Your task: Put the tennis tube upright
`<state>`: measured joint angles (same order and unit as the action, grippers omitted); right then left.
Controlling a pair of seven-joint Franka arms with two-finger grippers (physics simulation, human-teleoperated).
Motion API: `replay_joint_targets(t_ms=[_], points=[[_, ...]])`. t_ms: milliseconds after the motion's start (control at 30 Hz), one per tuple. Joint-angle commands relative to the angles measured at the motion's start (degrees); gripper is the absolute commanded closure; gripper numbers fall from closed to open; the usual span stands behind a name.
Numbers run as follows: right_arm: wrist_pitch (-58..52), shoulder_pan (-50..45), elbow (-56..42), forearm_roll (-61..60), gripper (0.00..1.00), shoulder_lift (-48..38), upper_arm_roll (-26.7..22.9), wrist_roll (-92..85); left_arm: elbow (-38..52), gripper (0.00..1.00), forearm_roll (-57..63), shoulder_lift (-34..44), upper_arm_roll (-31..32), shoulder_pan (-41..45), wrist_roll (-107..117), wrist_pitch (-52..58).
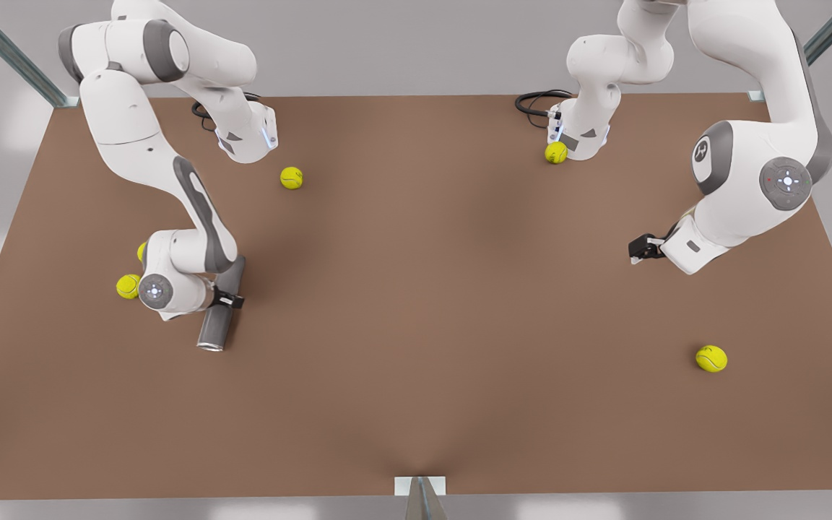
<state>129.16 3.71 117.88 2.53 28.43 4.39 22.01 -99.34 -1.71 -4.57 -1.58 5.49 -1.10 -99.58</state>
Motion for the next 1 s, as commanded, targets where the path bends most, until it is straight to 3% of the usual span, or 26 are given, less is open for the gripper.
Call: replay_joint_targets(t_ms=[0,567,633,833,967], points=[[-0.14,0.15,-0.02,-0.07,0.00,-0.05,0.00,-1.09,0.03,0.00,0.04,0.00,0.00,0.05,0.05,0.09],[-0.05,0.07,-0.02,-0.07,0.00,1.54,0.09,-1.09,0.03,0.00,0.04,-0.62,-0.09,-0.04,0.14,0.18],[-0.49,0.07,-0.11,-0.07,0.13,1.54,0.09,-1.00,0.03,0.00,0.04,-0.62,-0.09,-0.04,0.05,0.18],[-2.07,0.51,-0.63,-0.16,0.32,1.19,0.09,-1.88,0.03,0.00,0.04,-0.62,-0.17,0.05,0.14,0.35],[-6.01,-0.90,-5.46,-0.07,0.32,0.39,0.00,-6.54,0.03,0.00,0.04,-0.62,-0.17,0.05,0.14,0.70]])
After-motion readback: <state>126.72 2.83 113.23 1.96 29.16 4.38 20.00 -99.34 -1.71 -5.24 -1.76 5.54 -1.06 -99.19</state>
